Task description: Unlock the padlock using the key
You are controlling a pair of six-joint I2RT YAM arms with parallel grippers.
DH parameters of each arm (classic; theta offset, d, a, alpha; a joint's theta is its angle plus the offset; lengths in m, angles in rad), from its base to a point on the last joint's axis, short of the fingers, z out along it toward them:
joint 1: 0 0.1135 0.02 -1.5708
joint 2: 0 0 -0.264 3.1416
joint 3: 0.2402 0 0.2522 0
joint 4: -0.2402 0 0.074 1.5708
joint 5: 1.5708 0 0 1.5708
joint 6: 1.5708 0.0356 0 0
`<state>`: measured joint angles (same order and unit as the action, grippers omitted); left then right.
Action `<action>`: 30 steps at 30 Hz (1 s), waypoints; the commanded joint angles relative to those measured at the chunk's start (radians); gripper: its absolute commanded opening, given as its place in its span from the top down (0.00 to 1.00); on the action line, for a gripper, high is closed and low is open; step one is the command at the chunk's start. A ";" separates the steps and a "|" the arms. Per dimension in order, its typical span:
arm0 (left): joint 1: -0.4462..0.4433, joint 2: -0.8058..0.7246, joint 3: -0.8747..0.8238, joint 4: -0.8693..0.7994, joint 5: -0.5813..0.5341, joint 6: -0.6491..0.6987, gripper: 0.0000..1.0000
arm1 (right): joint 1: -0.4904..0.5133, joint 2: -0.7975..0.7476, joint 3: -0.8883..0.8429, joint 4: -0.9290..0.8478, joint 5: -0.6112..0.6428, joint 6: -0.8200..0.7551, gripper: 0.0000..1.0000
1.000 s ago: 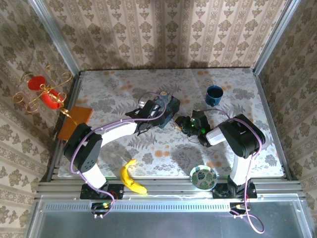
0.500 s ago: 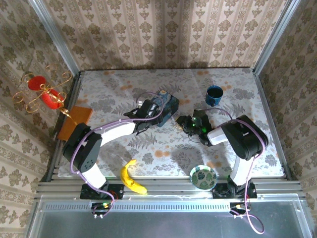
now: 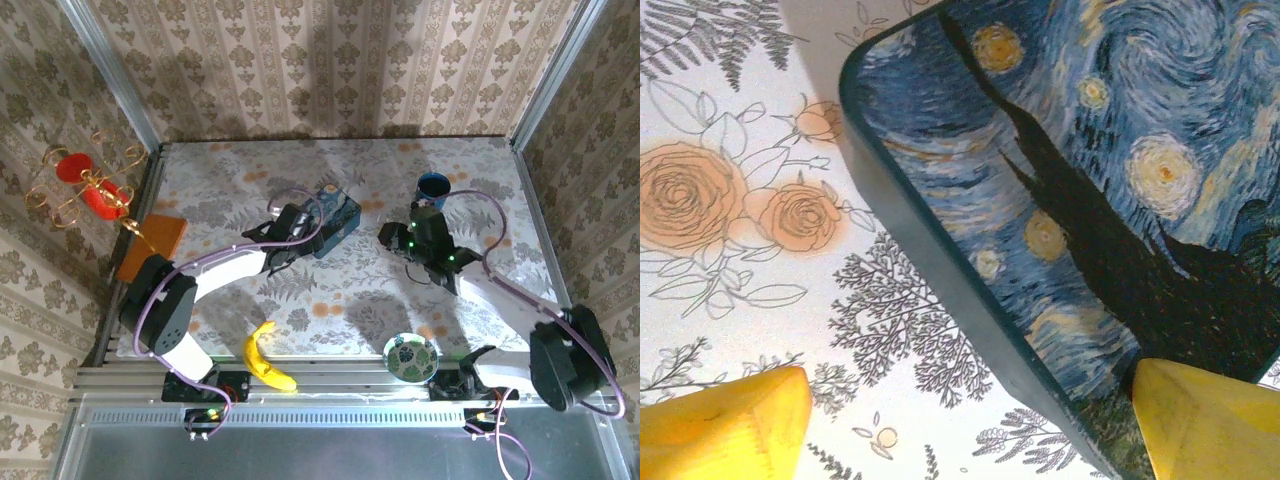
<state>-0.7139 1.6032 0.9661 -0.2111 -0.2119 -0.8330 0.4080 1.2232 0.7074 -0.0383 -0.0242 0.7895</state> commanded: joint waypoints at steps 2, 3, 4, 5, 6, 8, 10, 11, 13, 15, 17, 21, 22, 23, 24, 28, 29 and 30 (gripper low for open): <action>0.013 -0.054 -0.027 -0.057 0.006 0.027 0.10 | -0.017 -0.098 0.051 -0.343 0.172 -0.156 1.00; 0.015 -0.062 -0.027 -0.056 0.007 0.028 0.08 | -0.020 -0.112 0.060 -0.384 0.193 -0.176 1.00; 0.017 -0.069 -0.029 -0.055 0.007 0.027 0.07 | -0.022 -0.120 0.068 -0.420 0.209 -0.191 1.00; 0.020 -0.076 -0.032 -0.053 0.009 0.028 0.05 | -0.025 -0.123 0.079 -0.458 0.227 -0.205 1.00; 0.022 -0.083 -0.033 -0.052 0.010 0.028 0.03 | -0.027 -0.122 0.090 -0.490 0.240 -0.220 1.00; 0.026 -0.097 -0.039 -0.049 0.014 0.023 0.00 | -0.030 -0.109 0.110 -0.554 0.266 -0.241 1.00; 0.028 -0.108 -0.041 -0.044 0.020 0.022 0.00 | -0.031 -0.090 0.129 -0.593 0.294 -0.257 1.00; 0.029 -0.115 -0.043 -0.043 0.022 0.020 0.00 | -0.031 -0.078 0.137 -0.608 0.311 -0.262 1.00; 0.031 -0.126 -0.045 -0.043 0.024 0.020 0.00 | -0.030 -0.056 0.152 -0.629 0.341 -0.269 1.00; 0.032 -0.137 -0.046 -0.047 0.026 0.021 0.00 | -0.031 -0.031 0.165 -0.637 0.364 -0.276 1.00; 0.034 -0.144 -0.046 -0.053 0.025 0.021 0.00 | -0.031 -0.003 0.175 -0.629 0.368 -0.282 1.00; 0.034 -0.153 -0.046 -0.065 0.020 0.020 0.00 | -0.032 0.081 0.202 -0.603 0.367 -0.297 1.00; 0.034 -0.155 -0.046 -0.067 0.019 0.020 0.00 | -0.032 0.104 0.209 -0.598 0.366 -0.302 1.00; 0.034 -0.156 -0.047 -0.068 0.020 0.020 0.00 | -0.034 0.129 0.220 -0.592 0.369 -0.307 1.00; 0.034 -0.158 -0.050 -0.070 0.021 0.020 0.00 | -0.035 0.159 0.232 -0.587 0.366 -0.312 1.00; 0.038 -0.165 -0.055 -0.069 0.018 0.020 0.00 | -0.041 0.280 0.284 -0.572 0.340 -0.330 1.00; 0.037 -0.167 -0.056 -0.070 0.017 0.019 0.00 | -0.043 0.309 0.299 -0.571 0.334 -0.335 1.00; 0.039 -0.169 -0.056 -0.070 0.017 0.020 0.00 | -0.044 0.333 0.309 -0.569 0.328 -0.336 1.00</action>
<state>-0.6853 1.4635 0.9211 -0.2565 -0.1940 -0.8173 0.3706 1.5089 0.9707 -0.6228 0.3023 0.4793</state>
